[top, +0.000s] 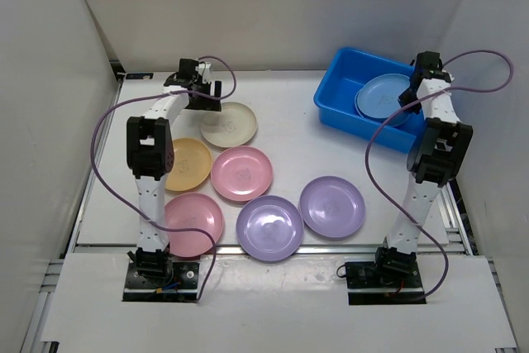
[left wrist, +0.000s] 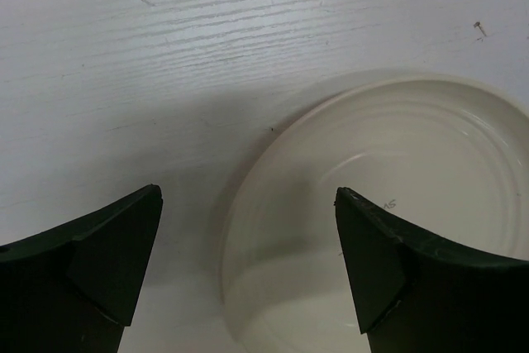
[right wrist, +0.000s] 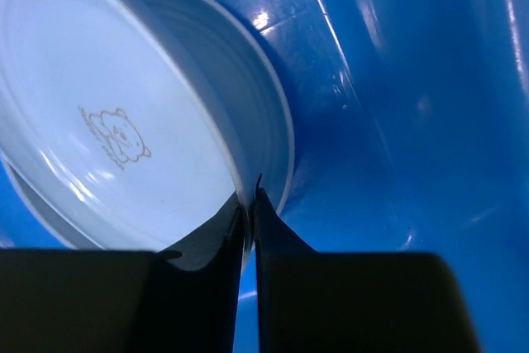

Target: Place the plates into the plastic bin on the countertop

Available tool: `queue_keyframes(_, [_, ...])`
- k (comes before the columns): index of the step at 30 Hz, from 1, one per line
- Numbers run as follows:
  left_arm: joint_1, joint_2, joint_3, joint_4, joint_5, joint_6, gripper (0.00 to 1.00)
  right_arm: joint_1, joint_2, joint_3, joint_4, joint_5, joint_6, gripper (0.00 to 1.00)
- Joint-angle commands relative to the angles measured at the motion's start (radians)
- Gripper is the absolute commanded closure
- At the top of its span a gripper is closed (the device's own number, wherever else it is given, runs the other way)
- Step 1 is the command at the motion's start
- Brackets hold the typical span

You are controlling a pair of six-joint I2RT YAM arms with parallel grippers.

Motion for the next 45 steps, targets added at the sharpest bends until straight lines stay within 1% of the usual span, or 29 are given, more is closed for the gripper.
queue_keyframes(1, [0.005, -0.002, 0.061, -0.002, 0.004, 0.017, 0.06, -0.013, 0.026, 0.059, -0.015, 0.036, 0.09, 0.88])
queue_keyframes(2, [0.005, 0.009, 0.068, -0.005, 0.004, 0.017, 0.11, -0.015, 0.032, 0.065, -0.018, 0.029, 0.09, 0.86])
queue_keyframes(3, [0.005, 0.01, 0.072, -0.007, 0.004, 0.017, 0.12, -0.015, 0.033, 0.071, -0.024, 0.023, 0.096, 0.82])
queue_keyframes(4, [0.005, 0.013, 0.072, -0.015, 0.004, 0.017, 0.13, -0.015, 0.026, 0.065, -0.015, 0.017, 0.093, 0.75])
queue_keyframes(5, [0.005, 0.019, 0.07, -0.015, 0.01, 0.014, 0.17, -0.015, 0.014, 0.061, -0.012, 0.005, 0.081, 0.59])
queue_keyframes(6, [0.006, 0.026, 0.07, -0.015, 0.017, 0.014, 0.2, -0.015, 0.0, 0.053, 0.004, -0.026, 0.069, 0.49])
queue_keyframes(7, [0.005, 0.026, 0.069, -0.015, 0.017, 0.011, 0.22, -0.013, -0.013, 0.025, 0.022, -0.041, 0.05, 0.42])
queue_keyframes(8, [0.003, 0.032, 0.07, -0.015, 0.029, 0.011, 0.29, -0.009, -0.05, 0.013, 0.037, -0.05, 0.029, 0.32])
queue_keyframes(10, [0.005, 0.041, 0.07, -0.015, 0.044, 0.004, 0.35, 0.004, -0.087, -0.011, 0.068, -0.069, -0.005, 0.26])
queue_keyframes(11, [0.002, 0.044, 0.07, -0.015, 0.053, 0.001, 0.41, 0.01, -0.121, -0.018, 0.071, -0.069, -0.029, 0.21])
queue_keyframes(12, [0.005, 0.047, 0.073, -0.015, 0.052, 0.001, 0.43, 0.019, -0.139, -0.021, 0.08, -0.075, -0.054, 0.18])
queue_keyframes(13, [0.003, 0.047, 0.073, -0.015, 0.057, -0.002, 0.53, 0.042, -0.154, -0.03, 0.096, -0.077, -0.072, 0.16])
queue_keyframes(14, [0.003, 0.053, 0.07, -0.015, 0.06, 0.001, 0.58, 0.053, -0.191, -0.039, 0.103, -0.087, -0.118, 0.11])
queue_keyframes(15, [0.003, 0.056, 0.07, -0.015, 0.06, -0.027, 0.64, 0.068, -0.207, -0.047, 0.12, -0.099, -0.152, 0.09])
queue_keyframes(16, [0.003, 0.056, 0.07, -0.015, 0.06, -0.032, 0.83, 0.095, -0.225, -0.051, 0.132, -0.112, -0.17, 0.08])
queue_keyframes(17, [0.003, 0.056, 0.07, -0.015, 0.06, -0.037, 0.9, 0.111, -0.256, -0.064, 0.136, -0.125, -0.192, 0.08])
queue_keyframes(21, [0.001, 0.001, 0.064, -0.002, 0.078, -0.04, 0.9, 0.191, -0.329, -0.107, 0.169, -0.167, -0.318, 0.07])
queue_keyframes(22, [-0.002, -0.013, 0.061, 0.004, 0.072, -0.046, 0.89, 0.206, -0.342, -0.116, 0.169, -0.161, -0.327, 0.07])
queue_keyframes(23, [0.0, -0.029, 0.061, 0.007, 0.075, -0.049, 0.9, 0.249, -0.357, -0.139, 0.175, -0.185, -0.342, 0.06])
queue_keyframes(25, [0.0, -0.091, 0.052, 0.016, 0.112, -0.057, 0.9, 0.28, -0.383, -0.165, 0.182, -0.222, -0.385, 0.04])
queue_keyframes(26, [0.0, -0.112, 0.026, 0.046, 0.133, -0.06, 0.9, 0.31, -0.394, -0.18, 0.188, -0.319, -0.416, 0.04])
queue_keyframes(27, [-0.002, -0.173, 0.009, 0.057, 0.151, -0.065, 0.9, 0.329, -0.403, -0.208, 0.194, -0.346, -0.443, 0.01])
queue_keyframes(28, [-0.008, -0.201, -0.01, 0.077, 0.203, -0.068, 0.9, 0.347, -0.403, -0.225, 0.203, -0.374, -0.459, 0.01])
queue_keyframes(29, [-0.009, -0.232, -0.049, 0.108, 0.225, -0.066, 0.9, 0.384, -0.403, -0.235, 0.206, -0.433, -0.477, 0.01])
queue_keyframes(31, [-0.031, -0.308, -0.082, 0.126, 0.262, -0.063, 0.9, 0.415, -0.388, -0.252, 0.218, -0.455, -0.487, 0.01])
queue_keyframes(35, [-0.08, -0.407, -0.158, 0.151, 0.303, -0.039, 0.9, 0.482, -0.351, -0.242, 0.212, -0.504, -0.502, 0.01])
queue_keyframes(39, [-0.123, -0.459, -0.215, 0.143, 0.278, -0.042, 0.9, 0.531, -0.351, -0.248, 0.249, -0.563, -0.508, 0.01])
queue_keyframes(42, [-0.169, -0.49, -0.247, 0.151, 0.235, -0.039, 0.9, 0.537, -0.36, -0.254, 0.255, -0.633, -0.496, 0.01])
queue_keyframes(45, [-0.192, -0.502, -0.261, 0.148, 0.207, -0.042, 0.9, 0.537, -0.385, -0.3, 0.295, -0.695, -0.477, 0.01])
